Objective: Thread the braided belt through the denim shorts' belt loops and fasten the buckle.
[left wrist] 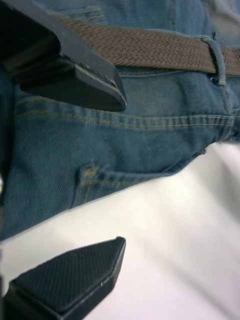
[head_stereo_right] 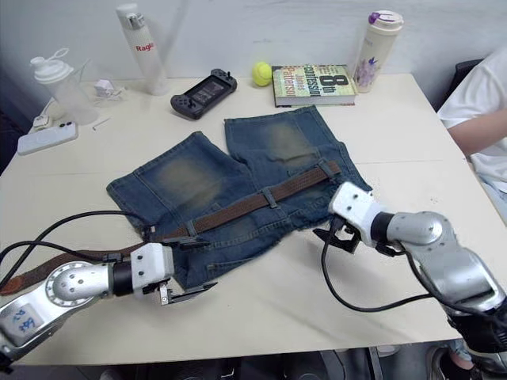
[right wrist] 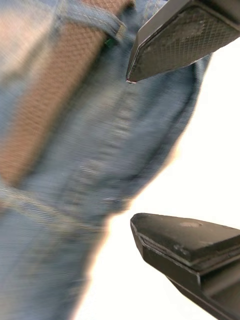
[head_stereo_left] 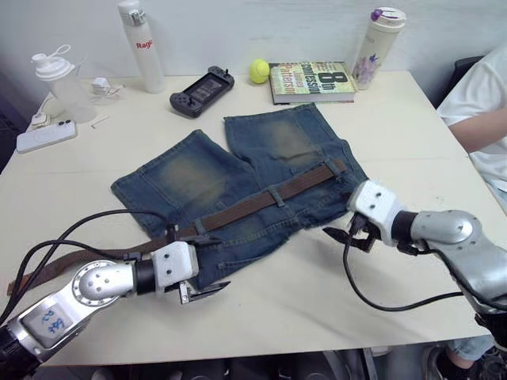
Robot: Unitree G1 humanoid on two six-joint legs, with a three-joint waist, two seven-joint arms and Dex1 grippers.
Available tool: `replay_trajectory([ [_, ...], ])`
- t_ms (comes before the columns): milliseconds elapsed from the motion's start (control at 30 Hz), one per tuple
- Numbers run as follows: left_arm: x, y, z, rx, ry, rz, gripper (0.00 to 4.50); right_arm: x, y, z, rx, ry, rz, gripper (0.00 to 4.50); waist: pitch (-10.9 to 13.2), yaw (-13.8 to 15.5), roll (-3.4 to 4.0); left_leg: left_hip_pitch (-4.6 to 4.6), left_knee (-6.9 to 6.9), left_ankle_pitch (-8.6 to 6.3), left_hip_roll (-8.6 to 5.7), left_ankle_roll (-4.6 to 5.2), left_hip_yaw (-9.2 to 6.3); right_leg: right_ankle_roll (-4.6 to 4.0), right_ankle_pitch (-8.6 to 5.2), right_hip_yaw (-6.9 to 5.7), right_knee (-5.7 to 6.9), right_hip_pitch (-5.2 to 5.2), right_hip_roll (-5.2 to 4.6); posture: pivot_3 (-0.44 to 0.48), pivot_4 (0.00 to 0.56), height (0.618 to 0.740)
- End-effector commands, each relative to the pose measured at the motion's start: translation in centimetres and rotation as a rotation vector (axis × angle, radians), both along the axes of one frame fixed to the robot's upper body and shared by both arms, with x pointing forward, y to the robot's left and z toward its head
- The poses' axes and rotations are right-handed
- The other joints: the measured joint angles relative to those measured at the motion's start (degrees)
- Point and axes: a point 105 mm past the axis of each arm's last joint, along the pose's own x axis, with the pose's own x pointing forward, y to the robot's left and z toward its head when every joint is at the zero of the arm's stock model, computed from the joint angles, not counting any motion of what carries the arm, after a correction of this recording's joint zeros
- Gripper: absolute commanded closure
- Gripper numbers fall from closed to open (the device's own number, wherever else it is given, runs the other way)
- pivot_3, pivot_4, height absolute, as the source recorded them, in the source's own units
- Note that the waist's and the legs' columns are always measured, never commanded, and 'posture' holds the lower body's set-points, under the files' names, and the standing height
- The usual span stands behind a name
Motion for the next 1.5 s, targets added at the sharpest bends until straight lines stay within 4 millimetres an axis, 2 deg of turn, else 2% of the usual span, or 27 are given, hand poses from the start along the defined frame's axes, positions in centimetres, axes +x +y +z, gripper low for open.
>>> replay_trajectory([
  [33,0.5,-0.3,-1.0,0.070,-0.020,-0.011,0.11,0.9,-1.3,-0.8,-0.156,-0.066,0.026,0.04,0.0,0.0,-0.02,0.02,0.00,0.00,0.00,0.00,0.02,0.00,0.00,0.00,0.00,0.00,0.00,0.000,0.150,0.740],
  [167,0.9,-0.1,-2.5,0.147,-0.018,-0.030,0.11,2.3,-2.1,-2.0,-0.250,-0.101,0.030,0.04,0.0,-0.4,-0.02,0.04,0.08,0.02,0.06,-0.02,0.00,-0.01,0.01,-0.03,0.06,0.03,0.02,0.000,0.150,0.740],
  [333,2.4,1.4,-3.3,0.242,-0.066,0.007,0.11,4.9,-1.5,-2.7,-0.319,-0.158,0.058,0.04,-0.1,-0.4,-0.12,0.49,0.16,-0.01,0.08,0.01,-0.10,-0.07,0.04,-0.08,-0.05,0.61,-0.03,0.000,0.150,0.740],
  [400,2.4,1.5,-3.2,0.244,-0.071,0.001,0.65,5.9,-1.4,-3.2,-0.334,-0.165,0.057,0.00,-0.1,-0.6,-0.15,0.79,0.07,-0.02,0.10,0.00,-0.09,-0.08,0.04,-0.06,-0.09,0.88,-0.05,0.000,0.150,0.740],
  [500,2.4,1.2,-2.9,0.228,-0.077,-0.003,1.80,6.3,-1.8,-4.3,-0.355,-0.120,0.051,0.86,-0.1,-0.6,-0.19,0.91,0.02,-0.01,0.13,-0.03,-0.05,-0.12,0.06,-0.04,-0.07,0.92,-0.05,0.000,0.150,0.740],
  [667,2.4,1.5,-3.1,0.234,-0.069,0.000,3.88,5.1,-2.7,-5.7,-0.308,0.023,0.017,3.16,-0.2,-0.4,-0.34,0.92,0.04,-0.02,0.12,0.00,-0.07,-0.13,0.07,-0.06,-0.07,0.99,-0.10,0.000,0.150,0.740],
  [733,2.6,2.5,-3.3,0.275,-0.085,-0.020,3.89,4.4,-2.6,-5.8,-0.279,0.069,0.011,4.15,-0.2,-0.1,-0.37,0.94,0.04,-0.03,0.12,0.02,-0.13,-0.13,0.07,-0.11,-0.11,1.05,-0.11,0.000,0.150,0.740],
  [767,3.0,3.5,-3.5,0.306,-0.091,-0.018,3.89,3.8,-2.4,-5.8,-0.257,0.100,0.011,4.47,-0.2,0.0,-0.34,0.94,0.04,-0.04,0.12,0.03,-0.15,-0.13,0.07,-0.12,-0.13,1.06,-0.12,0.000,0.150,0.740],
  [833,4.5,6.2,-3.7,0.400,-0.132,-0.012,3.89,2.5,-1.5,-5.7,-0.221,0.155,0.035,4.47,-0.3,0.4,-0.32,0.93,0.02,-0.05,0.11,0.04,-0.15,-0.13,0.07,-0.14,-0.16,1.06,-0.13,0.000,0.150,0.740],
  [933,8.0,10.5,-3.5,0.565,-0.234,0.071,3.89,0.9,0.6,-5.4,-0.145,0.204,0.068,4.47,-0.3,0.9,-0.20,0.94,-0.04,-0.06,0.15,0.02,-0.19,-0.14,0.07,-0.25,-0.15,1.04,-0.13,0.000,0.150,0.740],
  [1033,11.4,12.7,-2.5,0.665,-0.339,0.154,3.89,0.8,2.2,-4.7,-0.102,0.177,0.049,4.47,-0.4,1.0,-0.20,0.99,-0.05,-0.07,0.14,0.05,-0.19,-0.18,0.09,-0.28,-0.09,1.04,-0.13,0.000,0.150,0.740],
  [1067,12.1,12.7,-2.3,0.672,-0.356,0.154,3.89,1.3,2.4,-4.5,-0.105,0.143,0.028,4.47,-0.4,0.9,-0.19,0.98,-0.06,-0.10,0.13,0.11,-0.20,-0.19,0.10,-0.30,-0.06,1.03,-0.12,0.000,0.150,0.740],
  [1167,12.7,11.1,-1.8,0.597,-0.368,0.117,3.89,3.1,2.2,-3.8,-0.111,0.043,-0.055,4.47,-0.4,0.6,-0.18,0.90,-0.07,-0.06,0.10,0.03,0.03,-0.19,0.10,-0.15,0.08,0.78,-0.13,0.000,0.150,0.740],
  [1367,13.9,12.5,-2.1,0.662,-0.388,0.178,3.89,2.2,4.6,-4.3,-0.038,0.103,-0.021,4.47,-0.4,0.8,-0.22,0.89,0.08,-0.01,0.12,-0.01,-0.02,-0.19,0.10,-0.20,0.15,0.81,-0.14,0.000,0.150,0.740],
  [1433,13.9,12.1,-1.9,0.635,-0.378,0.172,3.89,2.3,4.7,-4.7,-0.059,0.091,-0.032,4.47,-0.4,0.8,-0.22,0.89,0.08,0.00,0.11,0.00,-0.01,-0.19,0.10,-0.19,0.19,0.77,-0.14,0.000,0.150,0.740],
  [1500,13.5,10.5,-1.4,0.508,-0.342,0.148,3.89,2.5,4.1,-5.2,-0.073,0.090,-0.059,4.47,-0.4,0.7,-0.19,0.89,0.03,0.00,0.12,-0.01,-0.01,-0.19,0.10,-0.20,0.20,0.75,-0.14,0.000,0.150,0.740],
])
